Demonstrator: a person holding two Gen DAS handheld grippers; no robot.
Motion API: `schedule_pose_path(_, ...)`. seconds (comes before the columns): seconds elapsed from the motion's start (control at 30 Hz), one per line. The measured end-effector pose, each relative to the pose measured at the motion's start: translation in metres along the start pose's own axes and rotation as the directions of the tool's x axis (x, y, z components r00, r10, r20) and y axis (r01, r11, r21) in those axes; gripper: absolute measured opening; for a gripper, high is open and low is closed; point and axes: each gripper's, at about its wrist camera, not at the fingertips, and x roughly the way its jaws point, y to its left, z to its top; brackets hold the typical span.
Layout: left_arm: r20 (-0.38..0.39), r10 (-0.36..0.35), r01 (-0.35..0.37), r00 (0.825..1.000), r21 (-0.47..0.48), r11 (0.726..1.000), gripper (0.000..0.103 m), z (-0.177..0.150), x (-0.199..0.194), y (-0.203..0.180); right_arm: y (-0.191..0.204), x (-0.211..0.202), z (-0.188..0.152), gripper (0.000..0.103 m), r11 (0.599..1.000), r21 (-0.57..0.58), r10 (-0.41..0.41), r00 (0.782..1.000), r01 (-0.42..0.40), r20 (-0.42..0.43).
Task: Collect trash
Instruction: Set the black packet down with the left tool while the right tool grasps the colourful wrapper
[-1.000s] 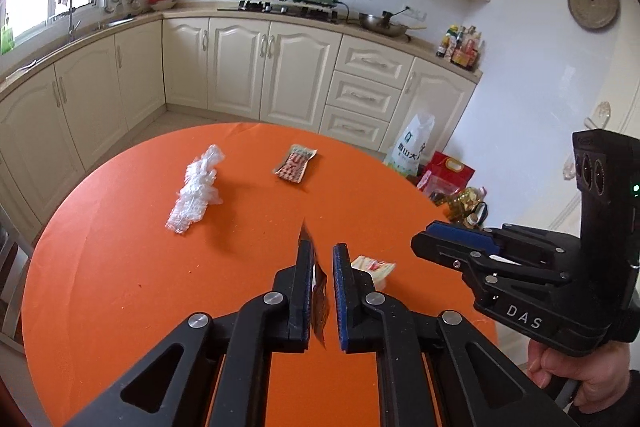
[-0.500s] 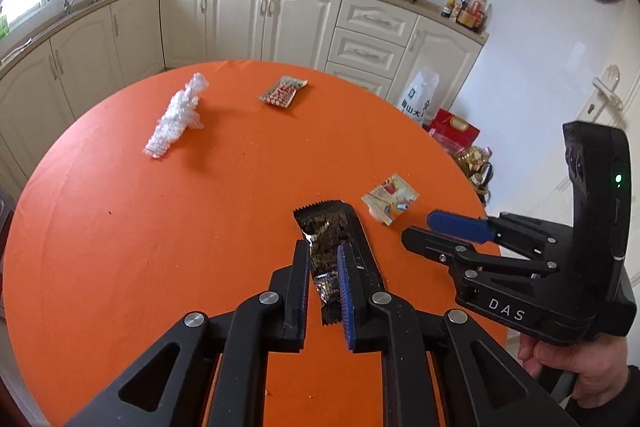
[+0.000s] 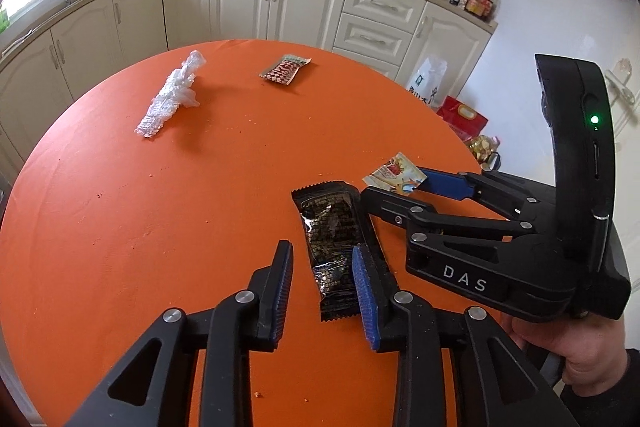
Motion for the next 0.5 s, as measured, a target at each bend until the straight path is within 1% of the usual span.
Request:
schedule_pose_path(0.03, -0.003, -0.002, 0.002, 1.000, 0.005, 1.000, 0.035, 0.002, 0.004, -0.003, -0.001, -0.002, -0.001, 0.050, 1.000, -0.003, -0.005, 1.000, 0.005, 0.007)
schedule_pose_path(0.13, -0.017, -0.009, 0.009, 1.000, 0.028, 1.000, 0.041, 0.004, 0.013, -0.016, -0.010, -0.012, -0.004, 0.050, 1.000, 0.029, -0.006, 1.000, 0.005, 0.028)
schedule_pose_path(0.23, -0.029, -0.008, 0.009, 1.000, 0.046, 0.999, 0.043, 0.006, 0.025, -0.029, -0.027, -0.026, -0.007, 0.050, 0.996, 0.084, -0.022, 0.998, 0.018, 0.050)
schedule_pose_path(0.3, -0.021, 0.017, -0.015, 1.000, 0.066, 0.998, 0.045, 0.008, 0.032, -0.037, -0.036, -0.033, -0.008, 0.050, 0.994, 0.103, -0.028, 0.998, 0.022, 0.054)
schedule_pose_path(0.33, -0.016, 0.025, -0.024, 1.000, 0.074, 0.997, 0.043, 0.009, 0.036, -0.038, -0.039, -0.035, -0.009, 0.050, 0.994, 0.109, -0.030, 0.998, 0.024, 0.055)
schedule_pose_path(0.4, -0.012, 0.018, -0.017, 1.000, 0.058, 0.998, 0.039, 0.011, 0.041, -0.037, -0.044, -0.040, -0.010, 0.050, 0.992, 0.124, -0.027, 0.998, 0.020, 0.058)
schedule_pose_path(0.43, -0.009, 0.007, -0.006, 1.000, 0.051, 0.999, 0.029, 0.011, 0.042, -0.036, -0.047, -0.043, -0.010, 0.050, 0.991, 0.131, -0.027, 0.998, 0.018, 0.063)
schedule_pose_path(0.47, -0.015, -0.007, 0.007, 1.000, 0.046, 0.999, 0.015, 0.011, 0.044, -0.035, -0.048, -0.045, -0.011, 0.050, 0.991, 0.135, -0.027, 0.997, 0.018, 0.066)
schedule_pose_path(0.5, -0.019, -0.032, 0.033, 0.999, 0.037, 0.999, 0.009, 0.010, 0.045, -0.034, -0.049, -0.047, -0.011, 0.050, 0.991, 0.136, -0.026, 0.997, 0.016, 0.068)
